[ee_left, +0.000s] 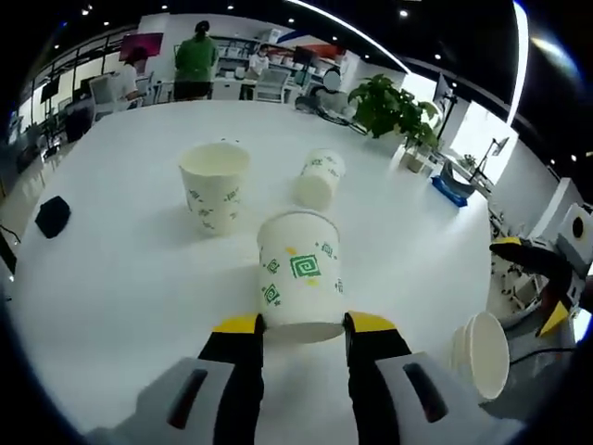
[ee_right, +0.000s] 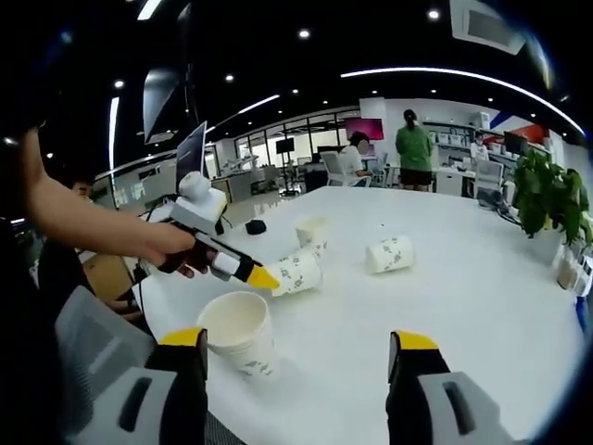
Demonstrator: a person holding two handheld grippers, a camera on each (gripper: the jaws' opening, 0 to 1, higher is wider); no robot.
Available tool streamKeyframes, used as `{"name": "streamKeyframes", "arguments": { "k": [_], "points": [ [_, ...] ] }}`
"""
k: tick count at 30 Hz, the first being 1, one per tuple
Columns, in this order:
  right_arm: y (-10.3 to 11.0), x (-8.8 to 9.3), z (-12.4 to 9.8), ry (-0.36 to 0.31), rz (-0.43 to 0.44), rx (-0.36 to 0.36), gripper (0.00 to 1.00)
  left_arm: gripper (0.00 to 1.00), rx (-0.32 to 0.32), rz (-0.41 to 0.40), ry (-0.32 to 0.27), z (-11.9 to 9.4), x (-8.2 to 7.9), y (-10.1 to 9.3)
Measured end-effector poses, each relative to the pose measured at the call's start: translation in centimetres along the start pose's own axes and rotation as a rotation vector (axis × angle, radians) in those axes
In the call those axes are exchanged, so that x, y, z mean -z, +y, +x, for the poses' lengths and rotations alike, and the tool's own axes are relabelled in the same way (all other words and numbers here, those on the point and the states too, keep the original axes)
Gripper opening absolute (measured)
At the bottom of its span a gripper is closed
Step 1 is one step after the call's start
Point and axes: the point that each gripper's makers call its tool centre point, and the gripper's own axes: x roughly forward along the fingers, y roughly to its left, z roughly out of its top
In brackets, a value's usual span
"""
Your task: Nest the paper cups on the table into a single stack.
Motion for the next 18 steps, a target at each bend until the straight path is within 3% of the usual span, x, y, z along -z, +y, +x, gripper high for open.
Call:
{"name": "streamKeyframes", "arguments": {
  "k": [2, 8, 18],
  "points": [
    [0.2, -0.2, 0.1, -0.001, -0.002, -0.007, 0.80, 0.33, 0.016, -0.014, -0.015, -0.6, -0.2, -0.2],
    [0.7, -1.2, 0.4, -0.010, -0.001, -0.030, 0.76, 0.33, 0.062, 0.041, -0.041, -2.4, -0.9, -2.0],
    [2.0, -4.5, 0.8, -0.068, -0.012, -0.091, 0.72, 0.33, 0.118, 0.121, -0.091, -6.6, -2.3, -4.4]
  ]
}}
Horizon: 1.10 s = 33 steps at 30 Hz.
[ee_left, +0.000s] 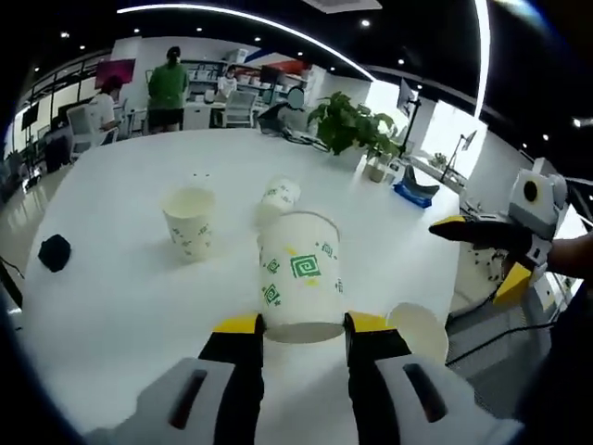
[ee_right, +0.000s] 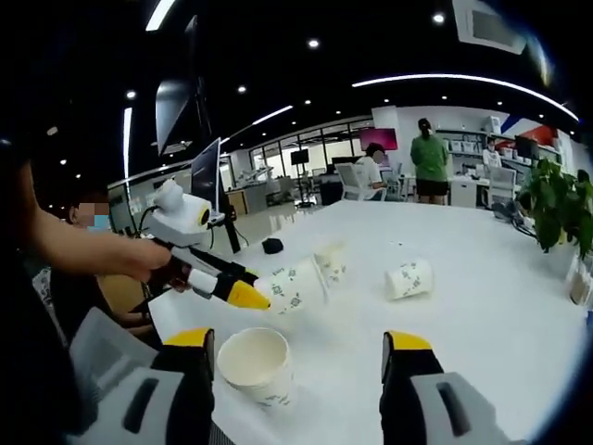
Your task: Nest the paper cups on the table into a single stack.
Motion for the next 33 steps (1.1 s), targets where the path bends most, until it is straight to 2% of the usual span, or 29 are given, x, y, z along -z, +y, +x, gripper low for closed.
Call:
{"name": "streamKeyframes", "arguments": {
  "k": [3, 8, 19, 24, 33],
  "points": [
    [0.4, -0.8, 0.2, -0.014, 0.000, -0.023, 0.70, 0.33, 0.024, 0.016, -0.017, -1.0, -0.1, -0.8],
    [1.3, -1.5, 0.3, -0.031, -0.013, -0.054, 0.64, 0.33, 0.077, 0.052, -0.012, -2.3, 0.3, -2.8],
    [2.7, -1.4, 0.4, -0.027, -0.036, -0.123, 0.49, 0.33, 0.202, 0.138, 0.016, -3.9, 1.5, -6.7],
    [3.8, -1.3, 0.4, -0.012, -0.023, -0.176, 0.39, 0.33, 0.253, 0.147, 0.013, -4.4, 2.1, -7.6],
    [5.6, -0.8, 0.5, 0.021, 0.046, -0.268, 0.35, 0.33, 0.336, 0.168, 0.019, -4.9, 3.2, -9.1]
  ]
}}
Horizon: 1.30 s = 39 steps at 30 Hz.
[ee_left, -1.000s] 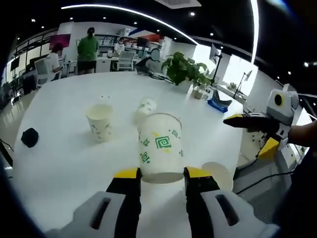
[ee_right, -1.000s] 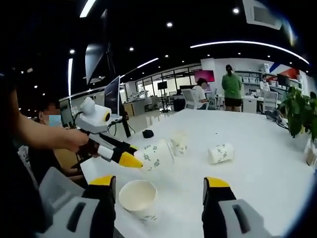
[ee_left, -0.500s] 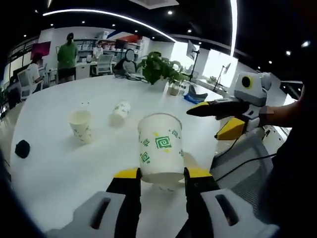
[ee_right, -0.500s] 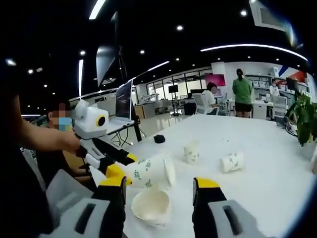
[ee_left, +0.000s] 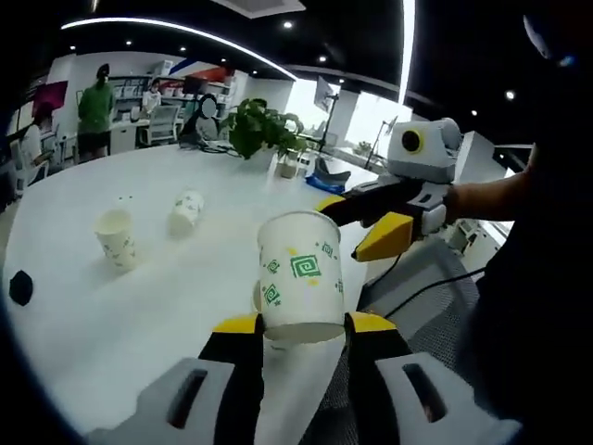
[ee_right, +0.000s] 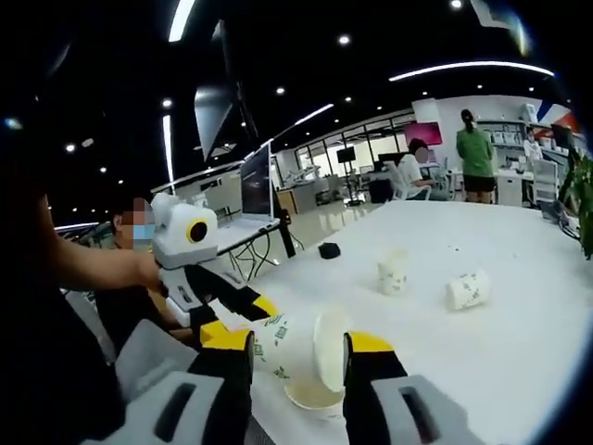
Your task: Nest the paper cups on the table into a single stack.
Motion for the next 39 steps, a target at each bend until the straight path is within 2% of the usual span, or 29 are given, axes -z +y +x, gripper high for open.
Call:
{"name": "streamKeyframes", "arguments": {
  "k": [7, 12, 23, 25, 34, 39],
  "points": [
    [0.6, 0.3, 0.2, 0.014, 0.057, -0.045, 0.28, 0.33, 0.032, 0.004, -0.003, -0.1, 0.1, -0.5],
    [1.0, 0.3, 0.1, 0.012, 0.093, -0.078, 0.21, 0.33, 0.041, 0.023, 0.021, -0.1, 0.7, -0.5],
    [1.2, -0.1, -0.1, -0.001, 0.139, -0.103, 0.07, 0.33, 0.065, 0.028, 0.037, -0.2, 1.3, -1.0],
    [1.3, -0.2, -0.1, -0.007, 0.151, -0.107, 0.02, 0.33, 0.075, 0.031, 0.038, -0.2, 1.3, -1.2],
    [1.4, -0.5, -0.3, -0.011, 0.199, -0.130, 0.00, 0.33, 0.090, 0.034, 0.031, -0.1, 1.1, -1.5],
    [1.5, -0.8, -0.4, -0.021, 0.201, -0.137, 0.00, 0.33, 0.076, 0.041, 0.018, 0.0, 0.9, -1.3]
  ]
}}
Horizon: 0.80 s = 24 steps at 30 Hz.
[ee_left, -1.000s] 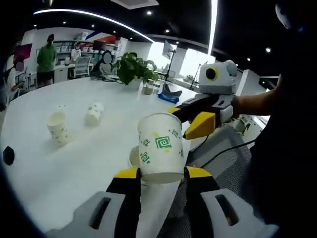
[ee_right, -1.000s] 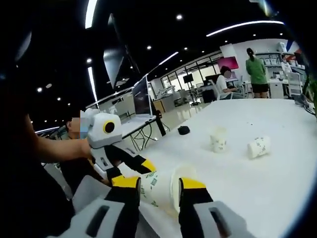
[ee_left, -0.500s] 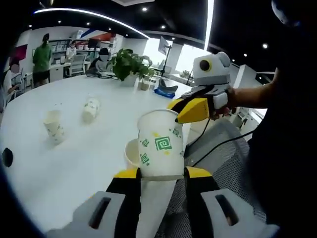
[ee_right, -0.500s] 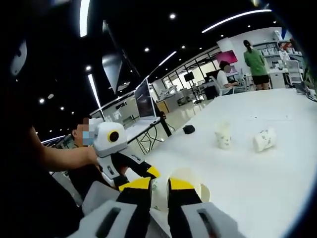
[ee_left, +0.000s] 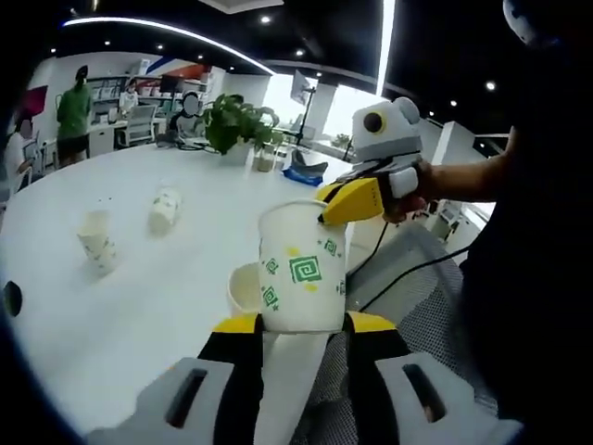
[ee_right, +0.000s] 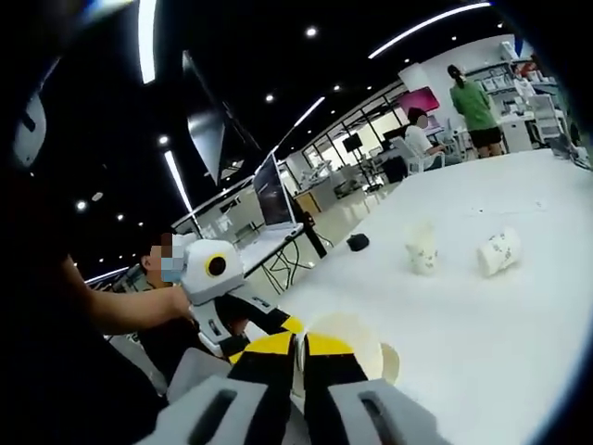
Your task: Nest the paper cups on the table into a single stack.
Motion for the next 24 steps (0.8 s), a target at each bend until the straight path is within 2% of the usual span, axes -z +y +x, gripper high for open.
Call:
{"name": "streamKeyframes", "arguments": {
  "k": [5, 14, 24],
  "points": [
    [0.4, -0.3, 0.0, 0.001, -0.018, -0.007, 0.00, 0.34, -0.014, 0.001, -0.015, 0.0, -0.3, 0.2],
    [0.1, -0.7, -0.2, 0.001, -0.061, 0.027, 0.00, 0.44, -0.055, 0.019, -0.010, -0.3, -0.1, 1.0],
    [-0.7, -0.2, -0.2, 0.061, -0.172, 0.092, 0.00, 0.55, -0.094, 0.041, -0.008, -0.8, 0.1, 1.4]
  ]
}}
